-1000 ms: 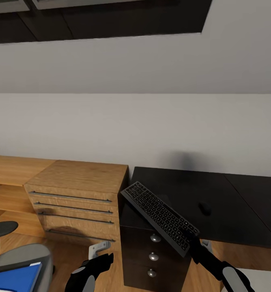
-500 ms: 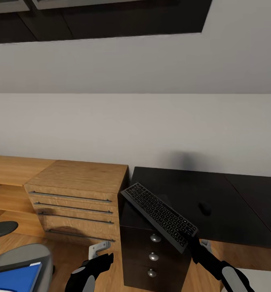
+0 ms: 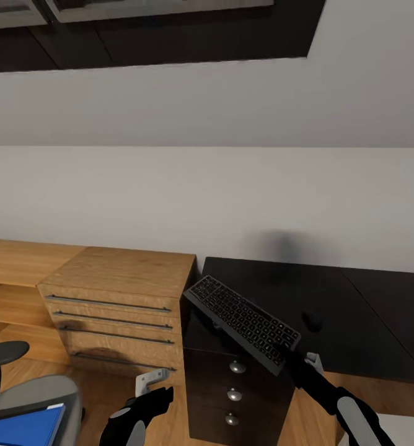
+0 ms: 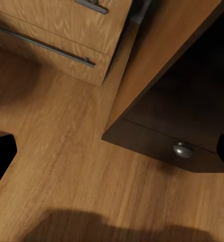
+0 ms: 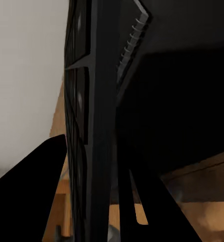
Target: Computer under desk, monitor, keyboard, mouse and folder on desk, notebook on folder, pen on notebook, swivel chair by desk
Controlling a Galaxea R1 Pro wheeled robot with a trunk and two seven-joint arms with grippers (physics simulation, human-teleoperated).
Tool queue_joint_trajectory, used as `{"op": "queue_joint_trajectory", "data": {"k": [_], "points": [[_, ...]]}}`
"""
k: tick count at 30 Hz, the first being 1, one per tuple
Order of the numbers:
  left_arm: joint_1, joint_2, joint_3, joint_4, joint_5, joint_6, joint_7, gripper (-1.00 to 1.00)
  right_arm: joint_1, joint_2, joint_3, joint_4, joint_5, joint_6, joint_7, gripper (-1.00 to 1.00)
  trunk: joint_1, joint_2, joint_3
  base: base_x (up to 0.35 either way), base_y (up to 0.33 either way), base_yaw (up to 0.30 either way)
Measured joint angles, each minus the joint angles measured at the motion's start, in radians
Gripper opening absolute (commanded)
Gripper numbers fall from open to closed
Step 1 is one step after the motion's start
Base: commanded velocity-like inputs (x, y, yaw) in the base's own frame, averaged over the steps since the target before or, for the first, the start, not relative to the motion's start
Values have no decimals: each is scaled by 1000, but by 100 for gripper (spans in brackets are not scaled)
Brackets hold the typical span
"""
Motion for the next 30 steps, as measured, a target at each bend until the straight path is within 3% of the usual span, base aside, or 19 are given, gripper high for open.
{"op": "queue_joint_trajectory", "data": {"k": [5, 11, 24, 27, 30], "points": [[0, 0, 0, 1, 0, 0, 0, 100, 0, 1, 64, -8, 15, -102, 106, -100, -19, 35, 16, 0, 0, 0], [0, 0, 0, 0, -1, 0, 0, 100, 1, 2, 97, -7, 18, -263, 131, -100, -42, 77, 34, 0, 0, 0], [0, 0, 0, -1, -2, -1, 1, 100, 1, 5, 97, -6, 13, -298, 107, -100, -92, 168, 75, 0, 0, 0], [1, 0, 0, -4, -2, -3, 1, 100, 1, 5, 95, -7, -16, -294, 91, -100, -104, 189, 85, 0, 0, 0], [1, 0, 0, -27, -2, -55, -1, 100, 1, 5, 95, -7, -59, -293, 84, -100, -115, 210, 94, 0, 0, 0]]}}
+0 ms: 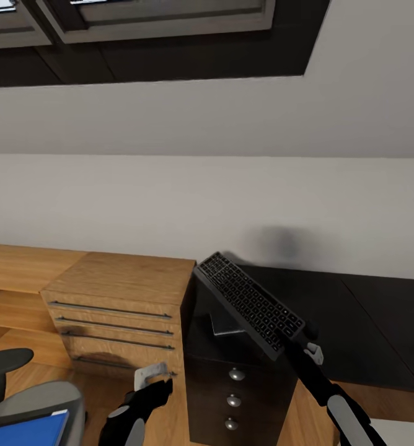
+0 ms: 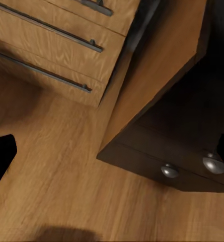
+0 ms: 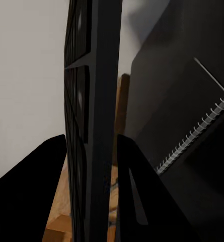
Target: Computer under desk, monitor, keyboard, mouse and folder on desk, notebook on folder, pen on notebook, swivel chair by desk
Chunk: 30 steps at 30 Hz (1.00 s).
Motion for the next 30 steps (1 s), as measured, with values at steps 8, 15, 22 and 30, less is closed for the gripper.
{"op": "queue_joint_trajectory", "data": {"k": [8, 15, 22, 30], "points": [[102, 2, -2, -214, 0, -64, -6, 100, 1, 0, -1, -29, -20, -1, 2, -100, 0, 0, 0, 0, 0, 0], [177, 3, -32, -301, 0, -67, -6, 100, 2, 0, -2, -41, -18, -4, 2, -100, 0, 0, 0, 0, 0, -39], [182, 3, -37, -302, -8, -66, -4, 100, 3, -1, -8, -35, -67, -5, 0, -100, 0, 0, 0, -38, 0, -226], [183, 1, -53, -271, -56, -66, 2, 100, 2, 0, -68, 16, -97, -8, -3, -100, 0, 0, 0, -289, 0, -263]]}}
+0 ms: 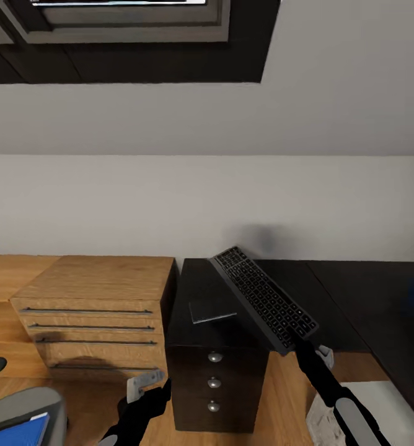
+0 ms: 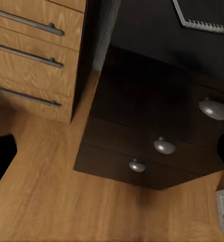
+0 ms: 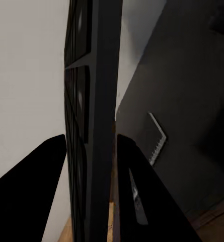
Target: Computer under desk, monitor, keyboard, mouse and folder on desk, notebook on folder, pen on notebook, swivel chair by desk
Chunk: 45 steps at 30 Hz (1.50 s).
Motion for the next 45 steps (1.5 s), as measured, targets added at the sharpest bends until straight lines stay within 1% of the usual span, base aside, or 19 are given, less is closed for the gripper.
{"op": "queue_joint_trajectory", "data": {"k": [5, 7, 9, 11, 14, 15, 16, 17, 19, 21, 27, 45], "points": [[0, 1, -1, 1, -2, -1, 2, 100, 0, 1, -52, 48, -2, -1, -25, -100, 0, 0, 0, -297, 0, -264], [0, 1, -1, 1, -2, -1, 2, 100, 0, 1, -62, 59, -8, 0, -33, -100, 0, 0, 0, -252, 0, -264], [0, 1, -1, 1, -2, -2, 2, 100, 0, 2, -67, 64, -28, 1, -37, -100, 0, 0, 0, -224, 0, -264], [0, 1, -1, 1, -2, -2, 2, 100, 0, 2, -71, 69, -67, 0, -50, -100, 0, 0, 0, -175, 0, -264], [0, 1, -1, 2, -2, -2, 3, 100, 0, 1, -72, 71, -133, -1, -109, -100, 0, 0, 0, -101, 0, -264], [0, 1, -1, 2, -2, -2, 3, 100, 0, 1, -72, 71, -159, -1, -129, -100, 0, 0, 0, -33, 0, -264], [0, 1, -1, 2, -2, -2, 2, 100, 0, 1, -73, 72, -200, -1, -152, -100, -1, 0, 0, -21, 0, -264], [0, 1, -1, 2, -2, -1, 2, 100, 0, 1, -72, 71, -223, -1, -162, -100, -1, 0, 0, -14, 0, -264], [0, 1, -1, 2, -2, -1, 2, 100, 0, 0, -71, 71, -248, 0, -172, -100, -1, 0, 0, -7, 0, -243], [0, 0, -1, 2, -2, 0, 1, 100, 0, 0, -71, 71, -263, 0, -177, -100, -1, 0, 0, -2, 0, -98], [0, 0, -1, 2, -2, 0, 1, 100, 0, 2, -66, 71, -271, 4, -178, -100, -1, 0, 0, 0, 0, -21], [0, 0, -1, 2, -2, 0, 2, 100, 0, 2, -59, 68, -269, 10, -178, -100, -1, 0, 0, 0, 0, -1]]}}
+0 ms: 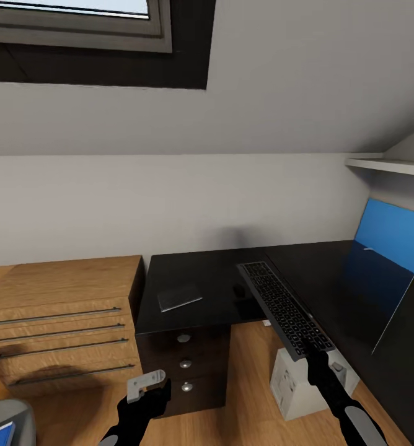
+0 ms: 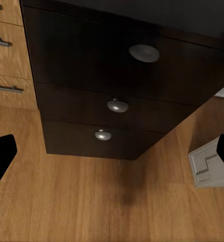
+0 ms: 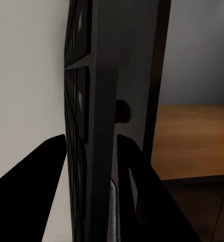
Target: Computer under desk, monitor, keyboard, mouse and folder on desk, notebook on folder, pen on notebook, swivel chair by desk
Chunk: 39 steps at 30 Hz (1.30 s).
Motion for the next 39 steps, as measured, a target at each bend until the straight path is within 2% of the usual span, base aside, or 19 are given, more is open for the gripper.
{"op": "queue_joint_trajectory", "data": {"k": [2, 6, 10, 12, 15, 18, 22, 28, 30, 33, 39], "points": [[0, 0, 0, 0, 0, 0, 0, 100, 0, -1, 2, -3, 3, 0, 1, -100, 0, 0, 0, 0, 0, 0], [0, 0, 0, 0, 0, 0, -2, 100, 1, -1, 32, -34, 8, -3, 6, -100, 0, 0, 0, 0, 0, 0], [0, 1, 0, 0, 0, 0, -2, 100, 4, -1, 38, -82, 8, -4, 5, -100, 0, 0, 0, 0, 0, 0], [0, 1, 0, 0, 0, 0, -3, 100, 26, -1, 41, -142, 8, -4, 2, -100, 0, 0, 0, 0, 0, 0], [0, 0, 0, 0, 0, 0, -3, 100, 43, -1, 45, -167, 10, -5, -1, -100, 0, 0, 0, 0, 0, 0], [0, 0, 0, 0, 0, 0, -3, 100, 45, -1, 47, -170, 10, -5, -1, -100, 0, 0, 0, 0, 0, 0], [0, 0, 0, 0, 1, 0, -3, 100, 46, -2, 69, -168, 12, -5, -1, -100, 0, 0, 0, -5, 74, 0], [0, -1, -2, 4, 1, 0, -3, 100, 46, -2, 75, -169, 11, -7, -3, -100, 0, 0, 0, -14, 98, 0], [0, -2, -19, 4, 0, 0, -4, 100, 46, -3, 75, -168, 11, -8, -3, -100, 0, 0, 0, -1, 10, 0], [0, 0, -76, 5, 0, 0, 0, 100, 46, -3, 74, -168, 12, -9, -3, -100, 0, 0, 0, 0, 3, 0], [0, 1, -103, 5, -1, 0, 3, 100, 46, -3, 74, -166, 11, -8, -2, -100, 0, 0, 0, 0, 0, 0]]}}
